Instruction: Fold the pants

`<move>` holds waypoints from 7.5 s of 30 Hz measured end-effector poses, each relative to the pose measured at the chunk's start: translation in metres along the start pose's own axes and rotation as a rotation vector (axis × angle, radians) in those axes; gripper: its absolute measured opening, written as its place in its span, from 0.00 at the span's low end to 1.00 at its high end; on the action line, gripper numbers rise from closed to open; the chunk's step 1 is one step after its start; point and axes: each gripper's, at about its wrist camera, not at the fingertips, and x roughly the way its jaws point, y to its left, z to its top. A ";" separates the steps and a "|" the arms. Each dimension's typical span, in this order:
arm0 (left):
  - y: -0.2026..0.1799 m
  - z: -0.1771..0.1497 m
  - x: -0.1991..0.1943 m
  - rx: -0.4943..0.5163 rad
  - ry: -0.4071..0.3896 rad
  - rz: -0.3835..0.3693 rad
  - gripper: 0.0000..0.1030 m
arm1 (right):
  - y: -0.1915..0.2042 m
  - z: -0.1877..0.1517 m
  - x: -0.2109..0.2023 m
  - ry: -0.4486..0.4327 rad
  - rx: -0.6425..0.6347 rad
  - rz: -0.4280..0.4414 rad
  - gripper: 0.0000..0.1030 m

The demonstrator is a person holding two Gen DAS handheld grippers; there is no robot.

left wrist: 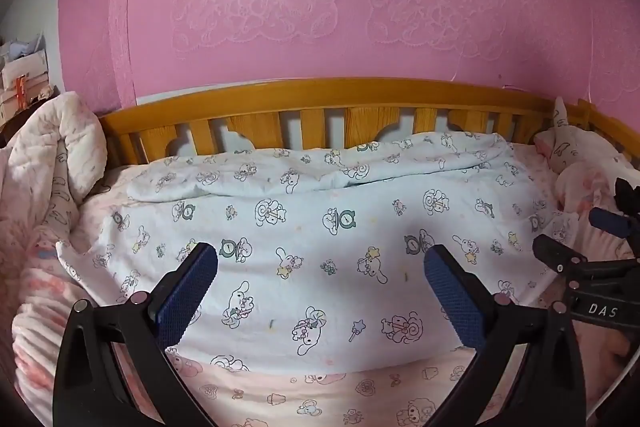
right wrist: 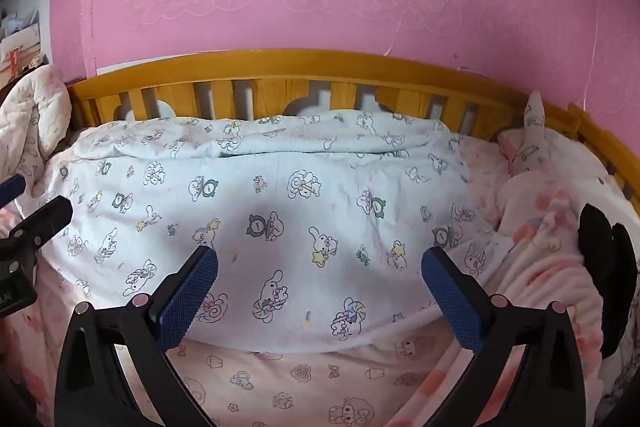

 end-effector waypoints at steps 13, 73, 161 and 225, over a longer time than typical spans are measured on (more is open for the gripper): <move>-0.003 -0.006 0.008 0.015 0.029 0.006 1.00 | -0.002 -0.001 0.001 -0.005 0.034 -0.012 1.00; -0.011 -0.009 0.005 0.075 0.008 0.023 1.00 | 0.000 -0.003 -0.001 -0.009 0.029 0.006 1.00; 0.095 0.123 0.208 -0.111 0.109 0.115 0.99 | -0.150 0.190 0.184 -0.011 0.299 -0.070 0.84; -0.011 0.155 0.412 0.149 0.498 -0.358 0.65 | -0.110 0.171 0.268 0.185 0.092 0.020 0.68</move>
